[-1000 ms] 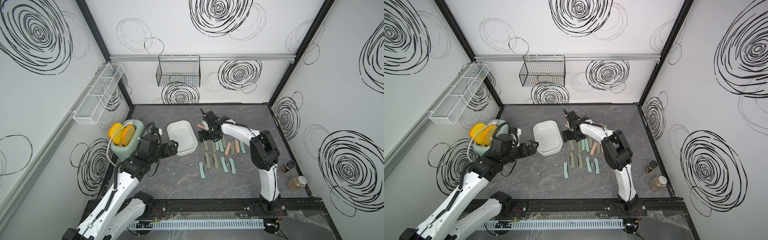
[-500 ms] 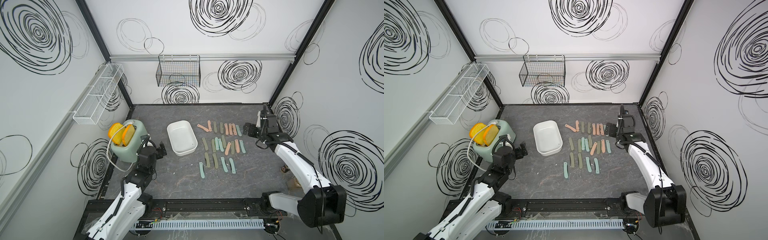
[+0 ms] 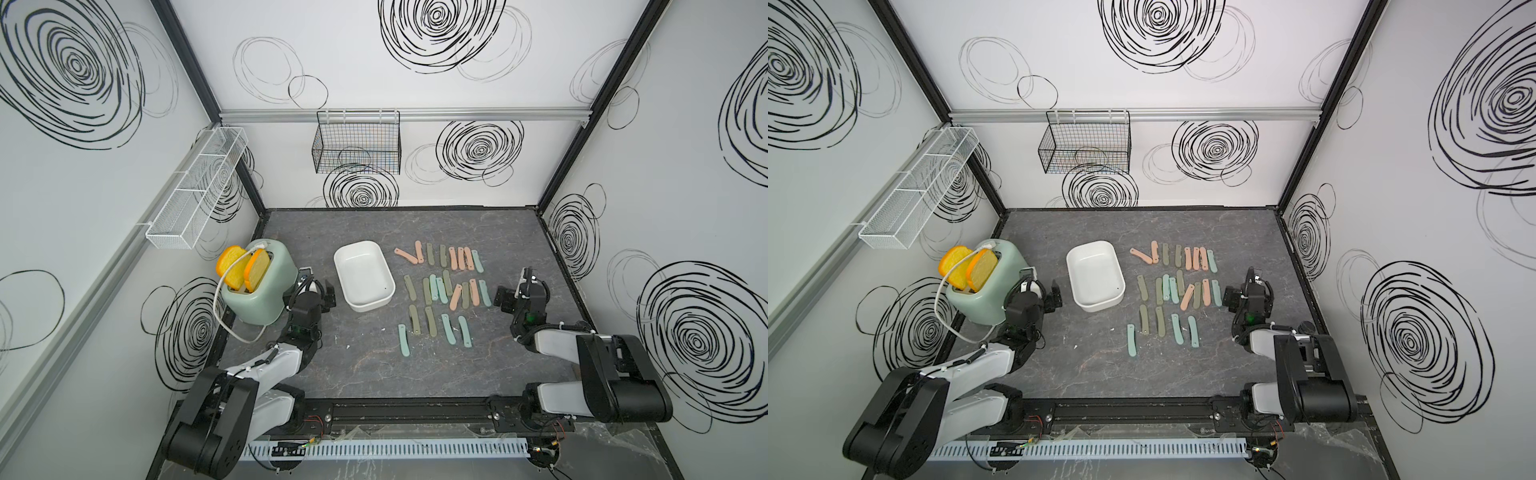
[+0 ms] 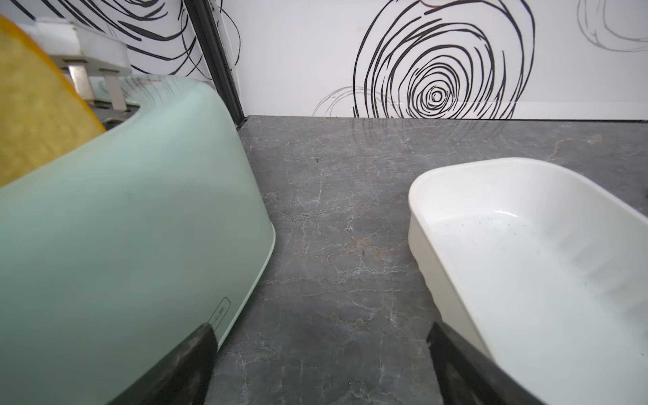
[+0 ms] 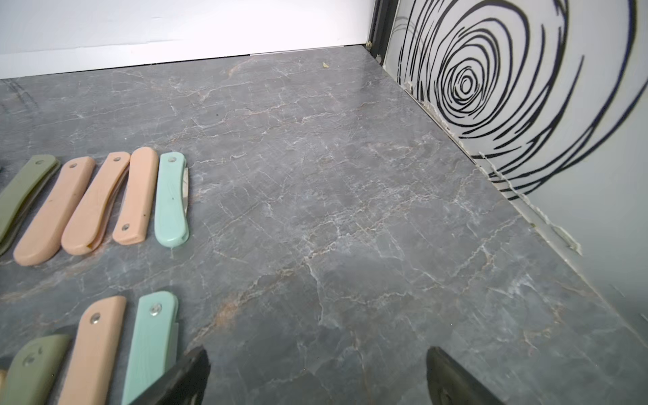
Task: Take the fruit knife out of the storage box
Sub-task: Reset both arms
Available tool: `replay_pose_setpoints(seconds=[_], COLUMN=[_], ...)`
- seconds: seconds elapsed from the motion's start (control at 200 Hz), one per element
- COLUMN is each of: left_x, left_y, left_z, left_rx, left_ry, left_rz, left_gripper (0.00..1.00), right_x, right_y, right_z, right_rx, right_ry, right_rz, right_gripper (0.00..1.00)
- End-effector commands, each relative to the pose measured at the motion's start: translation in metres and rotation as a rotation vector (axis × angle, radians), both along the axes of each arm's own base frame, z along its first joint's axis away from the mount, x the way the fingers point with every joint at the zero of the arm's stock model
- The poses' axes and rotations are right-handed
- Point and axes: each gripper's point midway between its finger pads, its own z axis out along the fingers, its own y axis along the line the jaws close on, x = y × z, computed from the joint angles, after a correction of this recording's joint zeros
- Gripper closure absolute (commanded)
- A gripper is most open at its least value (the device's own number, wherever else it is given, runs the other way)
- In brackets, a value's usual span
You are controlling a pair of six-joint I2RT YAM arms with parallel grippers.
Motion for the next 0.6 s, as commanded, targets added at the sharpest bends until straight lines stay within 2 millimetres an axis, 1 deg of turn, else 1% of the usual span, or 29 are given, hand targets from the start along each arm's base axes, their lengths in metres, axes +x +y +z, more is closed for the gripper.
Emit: replay_pose_setpoints(seconds=[0.0, 0.035, 0.045, 0.075, 0.11, 0.16, 0.19, 0.225, 0.265, 0.3, 0.325, 0.37, 0.38, 0.395, 0.4, 0.41, 0.425, 0.49, 0.565, 0.595], left_x=[-0.005, -0.006, -0.007, -0.008, -0.008, -0.003, 0.001, 0.001, -0.005, -0.006, -0.002, 0.014, 0.018, 0.027, 0.03, 0.036, 0.04, 0.034, 0.034, 0.033], left_y=[0.005, 0.009, 0.01, 0.012, 0.014, 0.016, 0.013, 0.008, 0.01, 0.013, 0.014, 0.016, 0.017, 0.015, 0.014, 0.012, 0.009, 0.009, 0.008, 0.008], left_z=[0.055, 0.057, 0.057, 0.06, 0.062, 0.062, 0.062, 0.058, 0.058, 0.055, 0.054, 0.046, 0.042, 0.041, 0.037, 0.035, 0.029, 0.037, 0.033, 0.035], left_rx=[0.002, 0.009, 0.012, 0.016, 0.026, 0.025, 0.008, -0.006, -0.014, -0.022, -0.029, -0.039, -0.039, -0.037, -0.035, -0.031, -0.024, -0.017, -0.011, -0.01], left_ry=[-0.281, -0.3, -0.304, -0.324, -0.337, -0.341, -0.333, -0.333, -0.384, -0.402, -0.406, -0.364, -0.336, -0.312, -0.286, -0.257, -0.212, -0.28, -0.246, -0.261], left_rz=[-0.009, -0.001, 0.0, 0.006, 0.005, -0.005, -0.029, -0.071, -0.058, -0.04, -0.042, -0.032, -0.03, -0.04, -0.044, -0.051, -0.06, -0.056, -0.049, -0.047], left_gripper=[0.02, 0.01, 0.01, 0.02, 0.01, 0.0, 0.0, 0.0, 0.02, 0.02, 0.02, 0.02, 0.02, 0.02, 0.02, 0.02, 0.02, 0.02, 0.02, 0.02], right_x=[0.027, 0.027, 0.027, 0.026, 0.021, 0.013, 0.012, 0.017, 0.027, 0.028, 0.026, 0.025, 0.026, 0.026, 0.026, 0.027, 0.028, 0.026, 0.027, 0.027], right_y=[0.014, 0.018, 0.019, 0.021, 0.017, 0.01, 0.006, 0.006, 0.011, 0.013, 0.012, 0.011, 0.011, 0.012, 0.012, 0.012, 0.011, 0.012, 0.013, 0.013], right_z=[0.077, 0.076, 0.08, 0.08, 0.08, 0.07, 0.072, 0.07, 0.066, 0.061, 0.064, 0.067, 0.067, 0.066, 0.065, 0.064, 0.063, 0.065, 0.064, 0.065], right_rx=[-0.027, -0.038, -0.045, -0.054, -0.059, -0.049, -0.043, -0.041, -0.049, -0.045, -0.045, -0.046, -0.046, -0.045, -0.046, -0.047, -0.045, -0.051, -0.058, -0.059], right_ry=[-0.331, -0.334, -0.352, -0.368, -0.404, -0.421, -0.45, -0.441, -0.382, -0.354, -0.386, -0.404, -0.403, -0.393, -0.39, -0.38, -0.367, -0.388, -0.37, -0.378], right_rz=[0.118, 0.152, 0.16, 0.17, 0.149, 0.109, 0.084, 0.089, 0.118, 0.126, 0.122, 0.116, 0.117, 0.121, 0.122, 0.123, 0.122, 0.121, 0.121, 0.121], right_gripper=[0.01, 0.01, 0.01, 0.01, 0.01, 0.01, 0.01, 0.01, 0.01, 0.01, 0.01, 0.01, 0.01, 0.01, 0.01, 0.01, 0.01, 0.01, 0.01, 0.01])
